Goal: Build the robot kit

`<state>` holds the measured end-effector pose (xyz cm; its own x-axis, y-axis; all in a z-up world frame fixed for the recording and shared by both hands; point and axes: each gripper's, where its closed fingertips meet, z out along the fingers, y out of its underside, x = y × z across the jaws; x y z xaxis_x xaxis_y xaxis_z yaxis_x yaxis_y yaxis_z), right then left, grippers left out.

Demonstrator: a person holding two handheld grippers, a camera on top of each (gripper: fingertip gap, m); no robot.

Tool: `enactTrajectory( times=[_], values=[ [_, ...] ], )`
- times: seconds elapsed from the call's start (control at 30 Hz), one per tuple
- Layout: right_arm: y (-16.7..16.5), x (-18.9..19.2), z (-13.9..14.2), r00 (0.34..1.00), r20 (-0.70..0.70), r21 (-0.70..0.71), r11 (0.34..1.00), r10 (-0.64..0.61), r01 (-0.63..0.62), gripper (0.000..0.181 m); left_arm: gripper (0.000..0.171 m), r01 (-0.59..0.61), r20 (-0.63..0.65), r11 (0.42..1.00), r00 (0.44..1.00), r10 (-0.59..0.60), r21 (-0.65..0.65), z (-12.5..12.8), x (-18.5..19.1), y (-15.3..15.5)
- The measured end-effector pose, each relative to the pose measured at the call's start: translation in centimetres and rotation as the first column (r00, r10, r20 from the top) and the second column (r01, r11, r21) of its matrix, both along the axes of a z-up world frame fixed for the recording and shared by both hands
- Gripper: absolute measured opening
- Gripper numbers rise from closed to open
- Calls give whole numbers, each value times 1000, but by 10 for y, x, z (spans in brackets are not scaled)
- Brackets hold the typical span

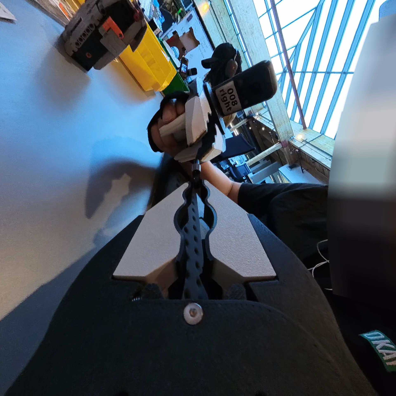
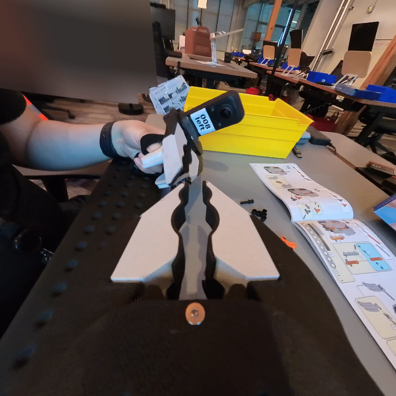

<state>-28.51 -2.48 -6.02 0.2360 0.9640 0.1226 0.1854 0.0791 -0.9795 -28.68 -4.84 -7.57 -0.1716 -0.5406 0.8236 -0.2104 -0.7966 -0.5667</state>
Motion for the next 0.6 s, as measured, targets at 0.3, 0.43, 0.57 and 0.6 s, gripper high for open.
enactTrajectory(
  times=[0.3, 0.43, 0.57, 0.6],
  values=[
    [-9, -6, -6, 998, 44, 19, 999, 46, -47, 8, 4, 35, -18, 999, 999, -35, -14, -3, 1, -5],
    [-11, -8, -10, 996, 66, 19, 998, 59, -60, 3, 4, 48, -25, 999, 999, -49, -14, -4, 2, -7],
    [-12, -7, -9, 996, 63, 0, 998, 62, -62, 3, 4, 45, -6, 999, 999, -45, -20, -1, 1, -6],
    [-12, -6, -8, 996, 61, 6, 998, 58, -58, 3, 4, 29, 13, 999, 1000, -28, -25, 1, 1, -3]
  ],
)
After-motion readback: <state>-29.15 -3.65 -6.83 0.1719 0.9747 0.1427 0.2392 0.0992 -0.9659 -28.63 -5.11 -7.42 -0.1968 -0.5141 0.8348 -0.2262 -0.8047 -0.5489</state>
